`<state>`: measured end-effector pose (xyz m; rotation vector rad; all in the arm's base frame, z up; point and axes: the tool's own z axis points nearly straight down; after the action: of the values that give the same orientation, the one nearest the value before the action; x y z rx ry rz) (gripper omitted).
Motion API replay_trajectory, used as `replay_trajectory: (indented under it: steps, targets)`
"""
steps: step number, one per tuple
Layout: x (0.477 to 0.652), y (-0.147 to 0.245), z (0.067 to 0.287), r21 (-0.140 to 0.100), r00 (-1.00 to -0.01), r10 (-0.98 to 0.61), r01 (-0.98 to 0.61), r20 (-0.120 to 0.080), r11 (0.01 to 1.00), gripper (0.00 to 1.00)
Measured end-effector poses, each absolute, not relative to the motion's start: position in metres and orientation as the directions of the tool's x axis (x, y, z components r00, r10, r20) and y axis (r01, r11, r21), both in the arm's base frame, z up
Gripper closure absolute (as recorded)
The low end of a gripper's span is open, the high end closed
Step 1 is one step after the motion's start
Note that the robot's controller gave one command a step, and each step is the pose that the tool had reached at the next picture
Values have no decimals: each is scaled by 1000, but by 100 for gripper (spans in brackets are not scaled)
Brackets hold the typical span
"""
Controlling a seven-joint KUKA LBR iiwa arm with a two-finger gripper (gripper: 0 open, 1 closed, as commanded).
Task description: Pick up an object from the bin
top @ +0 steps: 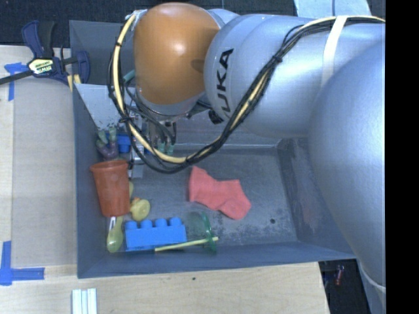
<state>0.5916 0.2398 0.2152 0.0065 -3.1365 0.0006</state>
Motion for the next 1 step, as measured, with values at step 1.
replay_trajectory:
  steps: [1]
  targets:
    - [593, 238, 221, 1, -1000, -1, -1, -3, 1000, 0]
